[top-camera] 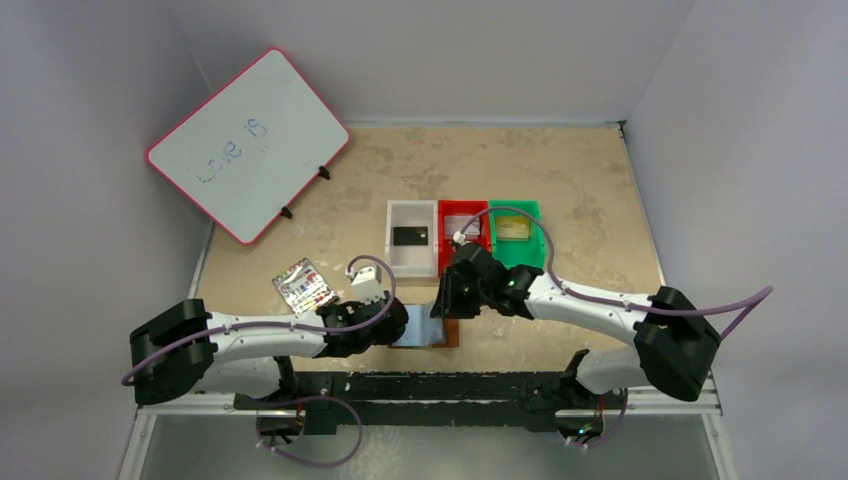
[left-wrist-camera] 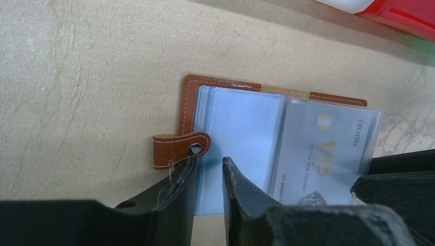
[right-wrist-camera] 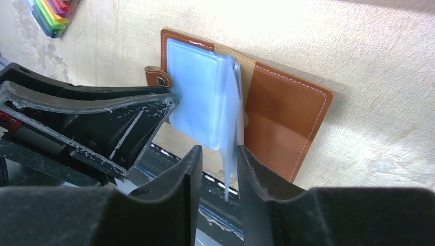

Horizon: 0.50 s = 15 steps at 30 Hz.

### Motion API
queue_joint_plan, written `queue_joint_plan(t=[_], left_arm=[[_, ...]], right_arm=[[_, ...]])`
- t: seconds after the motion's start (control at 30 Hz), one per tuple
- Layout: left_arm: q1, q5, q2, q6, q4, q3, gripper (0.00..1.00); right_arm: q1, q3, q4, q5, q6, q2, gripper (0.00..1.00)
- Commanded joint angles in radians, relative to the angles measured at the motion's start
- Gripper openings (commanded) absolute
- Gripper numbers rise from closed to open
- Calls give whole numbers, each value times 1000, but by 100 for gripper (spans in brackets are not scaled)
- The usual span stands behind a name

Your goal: Take the credit cards out of the card holder

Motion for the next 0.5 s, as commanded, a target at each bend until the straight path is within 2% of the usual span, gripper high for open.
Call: queue_joint_plan(t=[0.0, 0.47], left_arm=[[-3, 4, 7, 20, 4, 11, 24], [-2, 8, 18, 24, 6, 17, 24]], right_arm=[[9, 43, -37, 46, -6, -10, 36], [33, 84, -90, 73, -11, 4, 39]])
